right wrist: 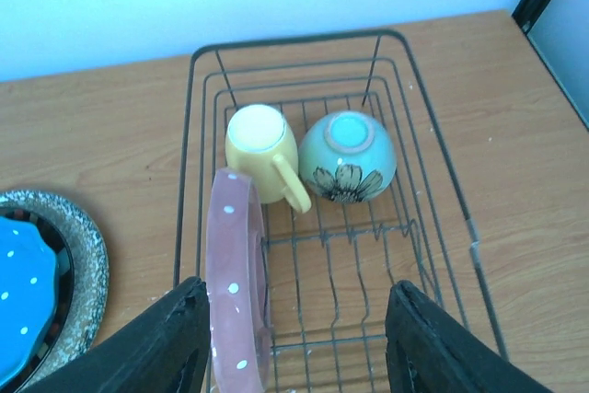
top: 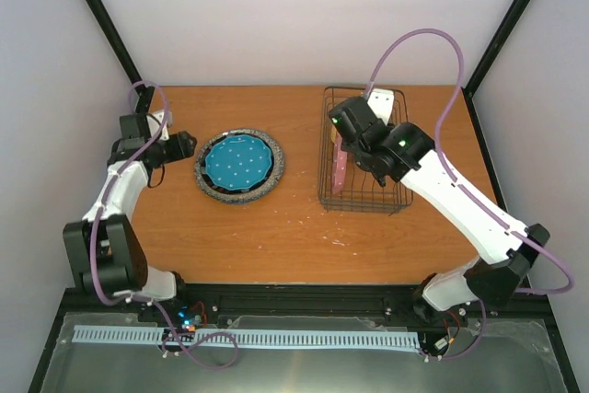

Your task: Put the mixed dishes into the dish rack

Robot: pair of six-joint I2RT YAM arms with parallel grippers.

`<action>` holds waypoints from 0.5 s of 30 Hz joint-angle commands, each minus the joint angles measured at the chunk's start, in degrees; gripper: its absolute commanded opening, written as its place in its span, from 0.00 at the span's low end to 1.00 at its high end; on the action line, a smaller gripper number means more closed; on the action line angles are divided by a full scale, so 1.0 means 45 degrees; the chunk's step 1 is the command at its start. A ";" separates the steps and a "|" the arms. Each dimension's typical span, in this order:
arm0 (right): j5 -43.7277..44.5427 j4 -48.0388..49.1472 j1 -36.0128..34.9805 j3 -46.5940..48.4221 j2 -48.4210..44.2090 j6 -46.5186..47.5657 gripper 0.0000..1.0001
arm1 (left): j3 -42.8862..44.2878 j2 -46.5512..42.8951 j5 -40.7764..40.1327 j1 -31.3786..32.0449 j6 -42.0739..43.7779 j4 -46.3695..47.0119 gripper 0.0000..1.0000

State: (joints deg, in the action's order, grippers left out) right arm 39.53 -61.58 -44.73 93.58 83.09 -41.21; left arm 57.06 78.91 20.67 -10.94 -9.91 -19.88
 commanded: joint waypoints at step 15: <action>-0.0336 0.1852 0.1007 -0.1613 -0.1380 0.1374 0.53 | 0.0880 0.3562 0.3089 -0.0314 0.0230 -0.1790 0.50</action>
State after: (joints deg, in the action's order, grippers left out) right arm 38.76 -55.92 -40.93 87.20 78.41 -36.01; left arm 57.41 93.58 30.81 -12.16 -9.74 -26.83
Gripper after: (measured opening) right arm 0.530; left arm 0.516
